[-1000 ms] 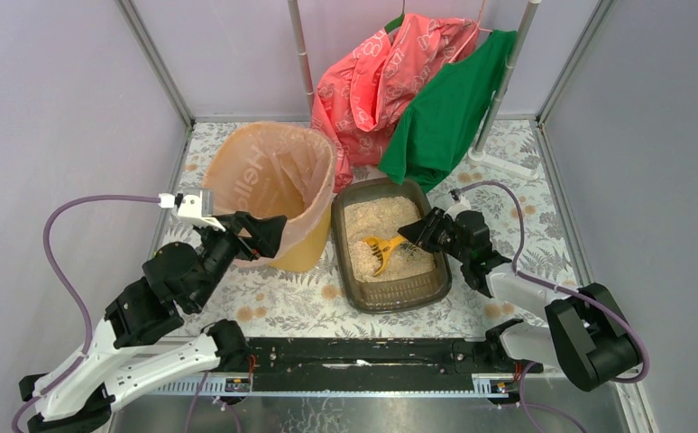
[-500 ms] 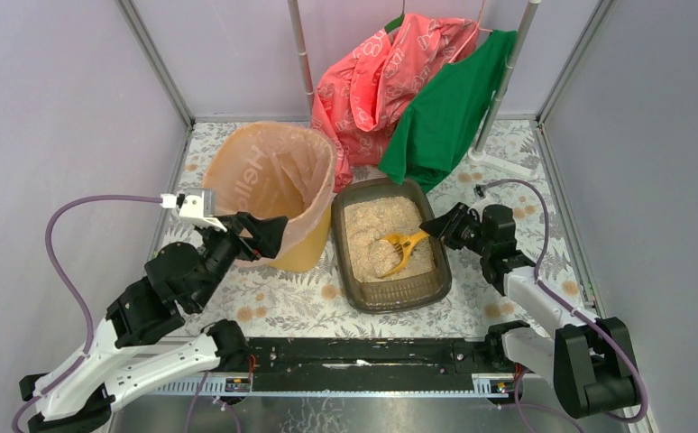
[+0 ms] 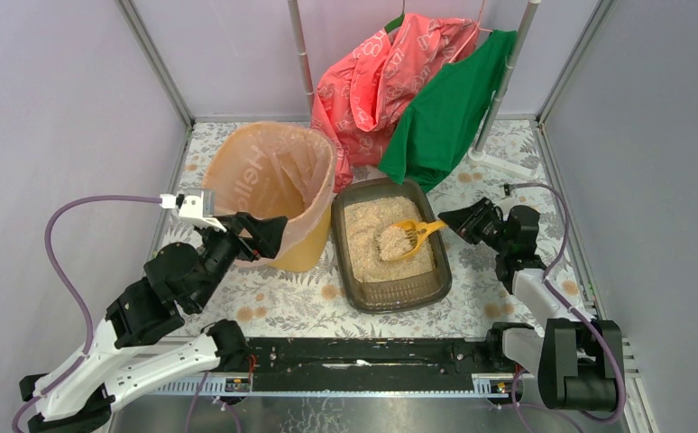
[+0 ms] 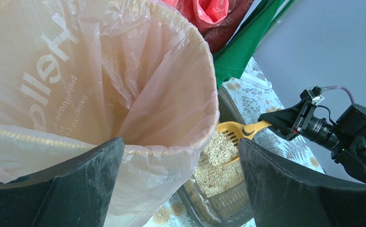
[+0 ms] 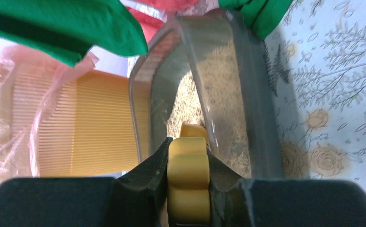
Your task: Clean the litter box
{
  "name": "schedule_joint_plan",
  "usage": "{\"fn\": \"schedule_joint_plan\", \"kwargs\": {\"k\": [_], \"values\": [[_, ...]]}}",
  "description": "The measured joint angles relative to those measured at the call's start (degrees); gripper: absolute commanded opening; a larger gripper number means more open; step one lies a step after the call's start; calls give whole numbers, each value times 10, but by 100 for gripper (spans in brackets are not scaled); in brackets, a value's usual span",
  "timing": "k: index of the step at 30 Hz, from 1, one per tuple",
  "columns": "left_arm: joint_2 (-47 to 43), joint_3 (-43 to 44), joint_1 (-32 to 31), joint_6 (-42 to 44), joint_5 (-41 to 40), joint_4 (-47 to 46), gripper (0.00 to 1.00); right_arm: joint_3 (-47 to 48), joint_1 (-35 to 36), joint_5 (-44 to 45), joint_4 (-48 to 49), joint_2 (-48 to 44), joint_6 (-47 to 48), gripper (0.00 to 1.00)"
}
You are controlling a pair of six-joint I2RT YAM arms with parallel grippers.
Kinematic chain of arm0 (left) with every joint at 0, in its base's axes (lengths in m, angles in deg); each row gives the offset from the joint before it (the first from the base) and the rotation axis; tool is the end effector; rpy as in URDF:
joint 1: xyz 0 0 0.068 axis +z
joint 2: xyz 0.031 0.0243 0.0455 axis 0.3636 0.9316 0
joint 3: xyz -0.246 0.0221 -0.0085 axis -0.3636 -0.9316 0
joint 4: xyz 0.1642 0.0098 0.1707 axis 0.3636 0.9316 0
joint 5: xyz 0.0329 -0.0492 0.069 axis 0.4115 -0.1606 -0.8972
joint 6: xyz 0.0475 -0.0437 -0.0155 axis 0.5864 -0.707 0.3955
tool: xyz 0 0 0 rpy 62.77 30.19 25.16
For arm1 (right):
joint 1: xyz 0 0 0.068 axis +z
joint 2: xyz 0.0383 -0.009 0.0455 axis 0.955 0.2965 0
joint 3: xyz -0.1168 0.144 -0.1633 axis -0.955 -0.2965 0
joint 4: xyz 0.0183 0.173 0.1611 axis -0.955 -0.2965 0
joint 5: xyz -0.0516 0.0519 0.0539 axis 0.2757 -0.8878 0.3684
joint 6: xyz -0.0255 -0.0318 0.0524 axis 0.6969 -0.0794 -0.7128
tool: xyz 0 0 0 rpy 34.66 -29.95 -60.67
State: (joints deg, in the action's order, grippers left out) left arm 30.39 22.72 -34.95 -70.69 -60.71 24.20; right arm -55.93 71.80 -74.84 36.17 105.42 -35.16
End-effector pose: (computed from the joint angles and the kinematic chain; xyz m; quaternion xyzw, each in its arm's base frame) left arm 0.0796 -0.0658 0.3638 -0.0076 0.7353 -0.2590 0.6263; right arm 0.2256 0.0263 0.1938 0.1473 0.7579 0.4549 0.4438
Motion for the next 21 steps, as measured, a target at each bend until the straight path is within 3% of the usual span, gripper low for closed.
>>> {"fn": "schedule_joint_plan", "kwargs": {"k": [5,14,21], "values": [[0,0,0,0,0,0,99,-17,-16,-27,76,30,-36,0],[26,0,0,0,8,-2,99,-36,-41,-58,104,35,-45,0],[31,0,0,-1,9,-3,99,-87,-63,-99,275,136,-138,0]]}}
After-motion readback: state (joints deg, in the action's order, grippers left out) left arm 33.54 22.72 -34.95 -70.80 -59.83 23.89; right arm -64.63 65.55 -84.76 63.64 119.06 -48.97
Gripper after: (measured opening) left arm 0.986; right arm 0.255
